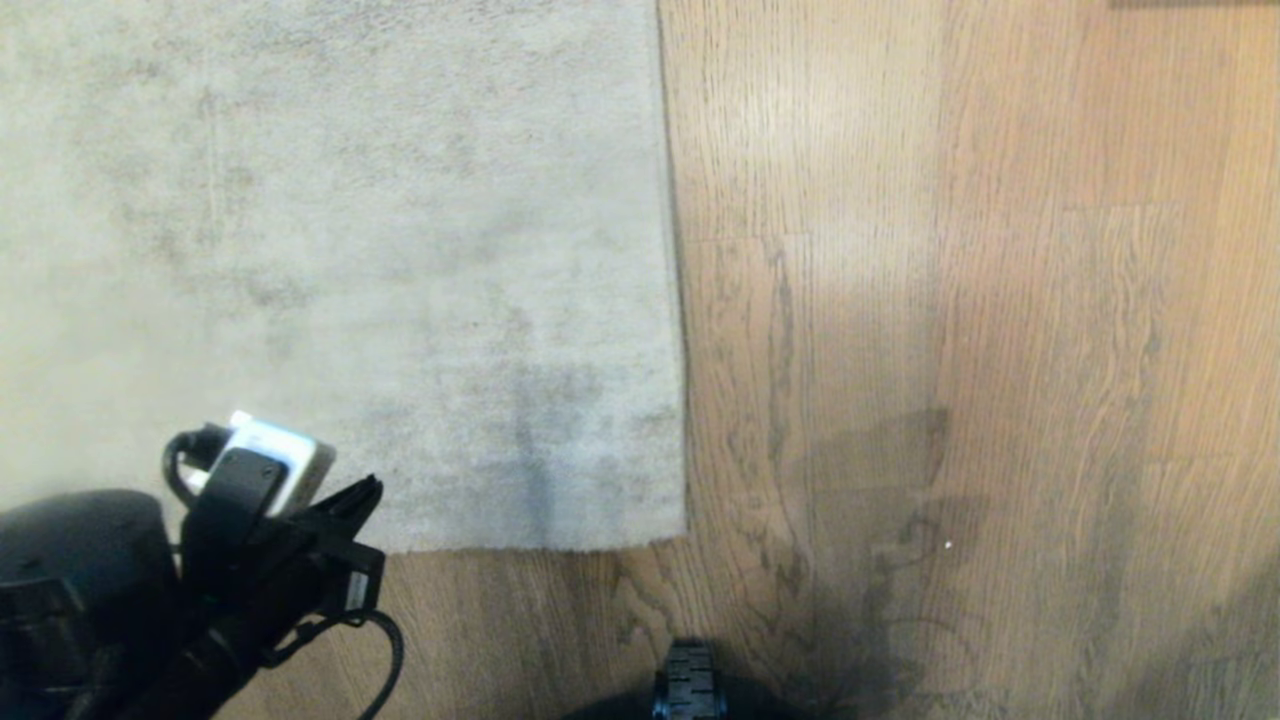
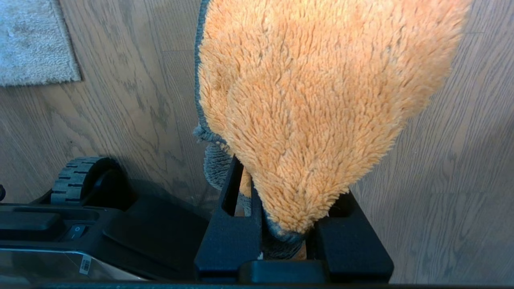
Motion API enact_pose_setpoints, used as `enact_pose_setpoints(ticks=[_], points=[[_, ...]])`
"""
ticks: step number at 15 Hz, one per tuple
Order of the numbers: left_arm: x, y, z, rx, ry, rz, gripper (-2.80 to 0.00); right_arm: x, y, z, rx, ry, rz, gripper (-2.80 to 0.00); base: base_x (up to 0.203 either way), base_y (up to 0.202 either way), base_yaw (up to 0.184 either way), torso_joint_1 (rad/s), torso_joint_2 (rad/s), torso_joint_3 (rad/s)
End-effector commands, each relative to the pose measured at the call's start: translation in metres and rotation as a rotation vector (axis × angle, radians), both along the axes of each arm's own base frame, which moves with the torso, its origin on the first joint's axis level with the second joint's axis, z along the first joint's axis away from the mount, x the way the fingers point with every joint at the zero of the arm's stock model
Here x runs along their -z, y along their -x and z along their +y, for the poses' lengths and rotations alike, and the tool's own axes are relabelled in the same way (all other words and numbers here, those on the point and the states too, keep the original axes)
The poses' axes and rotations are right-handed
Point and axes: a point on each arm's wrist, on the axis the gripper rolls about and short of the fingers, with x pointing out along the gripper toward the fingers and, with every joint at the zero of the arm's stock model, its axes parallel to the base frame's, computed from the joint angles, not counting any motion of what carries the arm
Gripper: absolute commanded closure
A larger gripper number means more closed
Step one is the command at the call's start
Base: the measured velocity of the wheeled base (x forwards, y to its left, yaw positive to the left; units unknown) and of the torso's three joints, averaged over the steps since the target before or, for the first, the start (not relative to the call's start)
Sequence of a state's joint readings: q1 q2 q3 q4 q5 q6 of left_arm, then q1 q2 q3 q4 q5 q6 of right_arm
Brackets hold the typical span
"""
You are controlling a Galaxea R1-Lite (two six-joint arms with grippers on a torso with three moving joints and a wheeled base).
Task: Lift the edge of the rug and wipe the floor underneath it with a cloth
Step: Put down the rag
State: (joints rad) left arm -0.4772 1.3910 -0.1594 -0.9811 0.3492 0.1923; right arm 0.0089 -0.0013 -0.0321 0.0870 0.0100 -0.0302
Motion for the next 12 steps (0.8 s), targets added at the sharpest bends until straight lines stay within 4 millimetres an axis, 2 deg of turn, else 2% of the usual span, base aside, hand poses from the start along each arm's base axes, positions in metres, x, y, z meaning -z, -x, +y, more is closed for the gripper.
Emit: enact_pose_setpoints(ticks=[1,5,12], points=[[-0.017,0.022,0.030,-0.052,0.059,-0.101,0.00,0.000,0.000,0.000,-0.001,0.000,0.002,0.00,0.000,0.000,0.000,0.000,0.00,0.000],[-0.017,0.050,0.058,-0.084,0.087,-0.138,0.00,0.000,0.000,0.000,-0.001,0.000,0.002,0.00,0.000,0.000,0.000,0.000,0.00,0.000],[-0.003,0.099,0.069,-0.047,0.101,-0.130,0.00,0.000,0.000,0.000,-0.001,0.000,0.002,0.00,0.000,0.000,0.000,0.000,0.00,0.000]])
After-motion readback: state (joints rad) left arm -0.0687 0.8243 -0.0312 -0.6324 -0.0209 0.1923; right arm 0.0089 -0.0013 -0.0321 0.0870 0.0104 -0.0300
